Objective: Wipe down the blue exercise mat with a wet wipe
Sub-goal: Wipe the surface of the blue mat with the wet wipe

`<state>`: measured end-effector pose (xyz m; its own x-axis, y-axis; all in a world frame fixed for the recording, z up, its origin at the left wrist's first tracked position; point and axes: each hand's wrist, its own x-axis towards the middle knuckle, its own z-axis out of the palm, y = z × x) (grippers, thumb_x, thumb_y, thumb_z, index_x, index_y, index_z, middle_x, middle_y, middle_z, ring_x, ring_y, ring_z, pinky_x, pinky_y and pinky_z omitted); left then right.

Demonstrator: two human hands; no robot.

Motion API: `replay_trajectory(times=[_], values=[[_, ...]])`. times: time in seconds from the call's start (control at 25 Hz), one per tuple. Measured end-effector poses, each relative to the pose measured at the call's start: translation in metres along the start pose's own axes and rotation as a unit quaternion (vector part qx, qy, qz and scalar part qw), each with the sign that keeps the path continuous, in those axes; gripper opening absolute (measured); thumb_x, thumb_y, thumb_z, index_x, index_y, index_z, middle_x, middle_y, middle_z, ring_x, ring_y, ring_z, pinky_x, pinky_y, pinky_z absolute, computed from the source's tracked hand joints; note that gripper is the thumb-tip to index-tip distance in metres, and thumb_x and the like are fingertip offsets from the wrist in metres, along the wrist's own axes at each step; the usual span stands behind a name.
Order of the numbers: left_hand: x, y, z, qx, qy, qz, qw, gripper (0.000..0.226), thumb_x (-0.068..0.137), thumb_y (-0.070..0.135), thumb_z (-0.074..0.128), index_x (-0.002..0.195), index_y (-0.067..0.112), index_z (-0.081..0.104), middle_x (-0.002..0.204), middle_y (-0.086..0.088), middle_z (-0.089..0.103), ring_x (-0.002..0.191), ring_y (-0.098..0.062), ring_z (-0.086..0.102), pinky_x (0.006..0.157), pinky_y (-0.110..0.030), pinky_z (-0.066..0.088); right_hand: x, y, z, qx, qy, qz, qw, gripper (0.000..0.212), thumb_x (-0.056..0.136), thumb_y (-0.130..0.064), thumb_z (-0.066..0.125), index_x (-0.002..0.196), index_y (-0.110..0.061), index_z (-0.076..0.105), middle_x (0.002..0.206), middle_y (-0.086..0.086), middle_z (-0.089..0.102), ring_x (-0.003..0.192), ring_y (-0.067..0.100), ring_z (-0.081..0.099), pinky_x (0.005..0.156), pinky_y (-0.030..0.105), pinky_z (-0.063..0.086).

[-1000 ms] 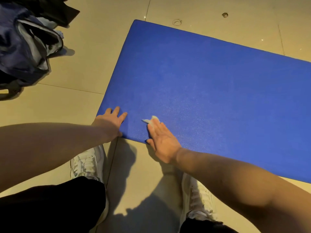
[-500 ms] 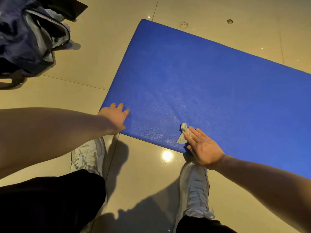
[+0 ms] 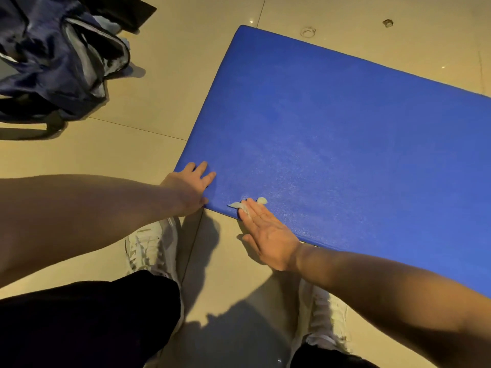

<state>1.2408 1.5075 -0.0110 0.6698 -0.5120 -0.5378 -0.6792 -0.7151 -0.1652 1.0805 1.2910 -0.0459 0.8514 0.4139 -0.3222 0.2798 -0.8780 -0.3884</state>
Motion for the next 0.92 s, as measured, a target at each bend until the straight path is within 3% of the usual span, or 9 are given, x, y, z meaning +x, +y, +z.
replay_trajectory(times=[0.12,0.24,0.4,0.56,0.76,0.92], values=[[-0.001,-0.003,0.001,0.032,0.02,0.016,0.999,0.07,0.103,0.054,0.038,0.159,0.027,0.007,0.166,-0.003,0.004,0.147,-0.023,0.019,0.089,-0.036,0.051,0.021,-0.005,-0.001,-0.013,0.001,-0.031,0.999,0.063,0.107,-0.04,0.021,0.158,-0.006,0.006,0.167,0.009,0.003,0.153,0.022,-0.011,0.125,0.039,-0.004],[0.005,-0.006,0.001,0.031,0.015,0.02,0.999,0.071,0.099,0.056,0.046,0.155,0.028,0.012,0.161,-0.003,0.011,0.14,-0.025,0.027,0.087,-0.036,0.053,0.037,0.001,-0.001,-0.049,0.001,-0.058,0.997,0.061,0.107,-0.039,0.024,0.158,-0.008,0.013,0.167,0.009,0.008,0.154,0.023,-0.009,0.125,0.046,0.004],[0.015,-0.012,-0.005,0.043,0.016,0.044,0.998,0.076,0.091,0.064,0.057,0.148,0.028,0.021,0.149,-0.002,0.023,0.127,-0.025,0.035,0.082,-0.036,0.053,0.043,0.007,-0.001,-0.127,-0.008,-0.073,0.989,0.061,0.106,-0.045,0.023,0.158,-0.013,0.018,0.167,0.007,0.009,0.153,0.031,-0.008,0.124,0.051,0.003],[0.025,-0.017,-0.013,0.044,-0.004,0.052,0.998,0.078,0.085,0.068,0.063,0.142,0.027,0.029,0.137,-0.001,0.03,0.119,-0.024,0.037,0.081,-0.037,0.052,0.037,0.033,-0.009,-0.125,0.005,-0.069,0.99,0.061,0.105,-0.046,0.024,0.158,-0.015,0.023,0.166,0.005,0.014,0.154,0.024,-0.003,0.123,0.045,0.005],[0.031,-0.018,-0.024,0.057,-0.011,0.081,0.995,0.077,0.077,0.067,0.071,0.129,0.022,0.039,0.128,-0.003,0.036,0.111,-0.024,0.04,0.07,-0.036,0.049,0.015,0.061,-0.015,-0.103,0.032,0.021,0.994,0.063,0.104,-0.043,0.019,0.158,-0.01,0.018,0.166,0.006,0.014,0.154,0.022,0.0,0.124,0.04,0.005],[0.036,-0.012,-0.034,0.035,-0.041,0.072,0.996,0.075,0.073,0.061,0.077,0.123,0.024,0.036,0.124,-0.001,0.033,0.111,-0.022,0.037,0.068,-0.035,0.044,-0.003,0.07,-0.014,-0.054,0.082,0.189,0.977,0.066,0.104,-0.045,0.015,0.158,-0.008,0.014,0.166,0.005,0.011,0.154,0.028,0.001,0.125,0.042,0.008]])
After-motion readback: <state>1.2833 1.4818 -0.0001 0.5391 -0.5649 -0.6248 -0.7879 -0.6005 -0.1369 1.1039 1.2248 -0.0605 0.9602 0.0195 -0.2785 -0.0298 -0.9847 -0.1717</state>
